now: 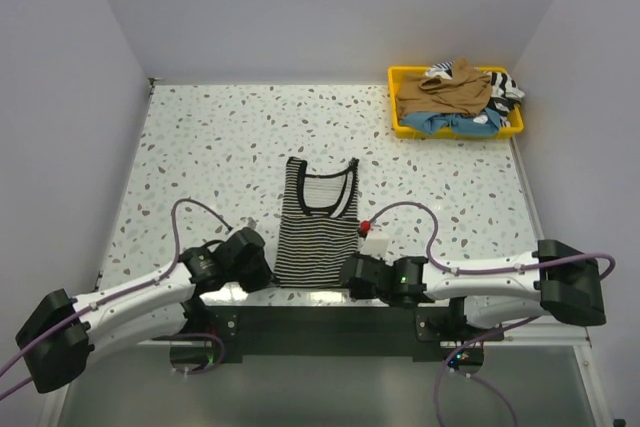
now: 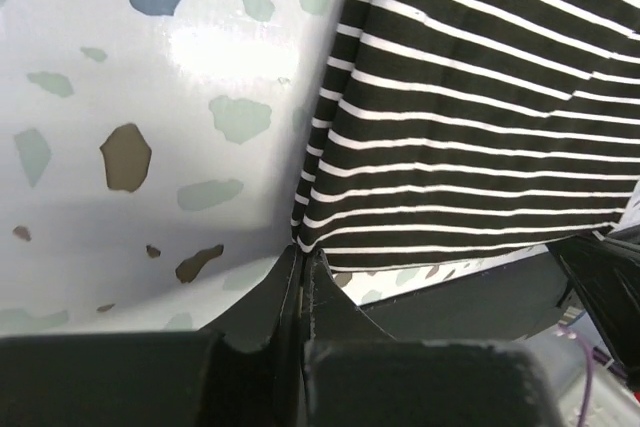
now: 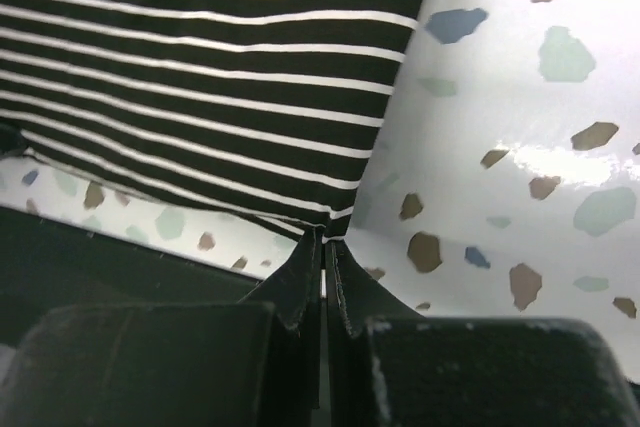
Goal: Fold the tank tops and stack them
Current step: Fold the tank top
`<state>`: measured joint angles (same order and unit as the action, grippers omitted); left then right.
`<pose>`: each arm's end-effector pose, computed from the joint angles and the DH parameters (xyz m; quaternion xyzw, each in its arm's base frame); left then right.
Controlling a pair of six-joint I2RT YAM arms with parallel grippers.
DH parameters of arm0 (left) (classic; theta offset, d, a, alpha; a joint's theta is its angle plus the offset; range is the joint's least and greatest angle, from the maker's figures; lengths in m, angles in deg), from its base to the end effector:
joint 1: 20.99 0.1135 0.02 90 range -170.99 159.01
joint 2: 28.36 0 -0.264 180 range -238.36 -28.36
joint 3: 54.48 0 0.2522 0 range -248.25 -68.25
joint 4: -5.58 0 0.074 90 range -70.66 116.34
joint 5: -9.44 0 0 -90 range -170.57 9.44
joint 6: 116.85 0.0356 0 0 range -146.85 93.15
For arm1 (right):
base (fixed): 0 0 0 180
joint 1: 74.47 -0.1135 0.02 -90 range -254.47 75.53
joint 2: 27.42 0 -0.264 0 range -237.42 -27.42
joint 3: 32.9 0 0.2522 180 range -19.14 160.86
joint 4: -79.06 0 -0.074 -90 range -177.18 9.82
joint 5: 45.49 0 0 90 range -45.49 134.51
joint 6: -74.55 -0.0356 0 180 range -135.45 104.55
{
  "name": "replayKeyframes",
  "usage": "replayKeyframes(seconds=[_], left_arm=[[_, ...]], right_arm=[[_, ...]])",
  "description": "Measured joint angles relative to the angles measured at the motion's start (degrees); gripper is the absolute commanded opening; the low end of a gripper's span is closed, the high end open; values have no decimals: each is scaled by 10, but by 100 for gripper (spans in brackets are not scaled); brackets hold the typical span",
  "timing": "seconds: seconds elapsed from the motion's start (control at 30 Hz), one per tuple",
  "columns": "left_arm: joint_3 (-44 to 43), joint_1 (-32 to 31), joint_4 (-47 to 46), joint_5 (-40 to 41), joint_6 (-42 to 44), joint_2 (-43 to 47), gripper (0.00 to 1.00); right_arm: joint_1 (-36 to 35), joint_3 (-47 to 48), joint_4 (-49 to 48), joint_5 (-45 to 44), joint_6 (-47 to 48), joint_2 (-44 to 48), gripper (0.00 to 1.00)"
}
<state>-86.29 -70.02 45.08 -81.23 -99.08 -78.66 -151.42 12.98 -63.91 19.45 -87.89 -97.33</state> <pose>0.0971 -0.1125 0.1437 -0.1917 0.9419 -0.2430 0.1303 0.0624 0.2022 0.1658 0.0170 0.9466 0.1798 0.2670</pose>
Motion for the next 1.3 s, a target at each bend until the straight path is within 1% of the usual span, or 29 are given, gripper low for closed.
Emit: replayKeyframes(seconds=[0.1,0.2,0.3,0.43,0.6,0.7,0.83,0.93,1.1,1.2,1.3], left_arm=[[-16,-23,44,11,9,31,0],[-48,-61,103,20,7,65,0],[-112,-102,169,40,-2,95,0],[-200,-115,212,69,-7,109,0],[-274,-112,222,110,-7,71,0],[-309,-78,214,118,5,32,0],[-342,2,188,112,34,-2,0],[-364,43,160,96,57,-33,0],[-368,97,97,54,81,-103,0],[-368,136,41,27,94,-161,0],[-372,167,-14,6,104,-221,0]], right_arm=[[-41,38,40,-15,16,2,0],[-87,91,87,-31,21,2,0],[-119,141,131,-45,21,4,0],[-126,192,182,-69,27,11,0],[-110,261,236,-101,48,10,0],[-65,283,238,-102,72,12,0],[8,283,235,-92,111,29,0],[57,283,226,-75,135,41,0],[135,259,177,-6,162,50,0],[212,235,144,50,179,46,0],[294,230,109,116,199,26,0]])
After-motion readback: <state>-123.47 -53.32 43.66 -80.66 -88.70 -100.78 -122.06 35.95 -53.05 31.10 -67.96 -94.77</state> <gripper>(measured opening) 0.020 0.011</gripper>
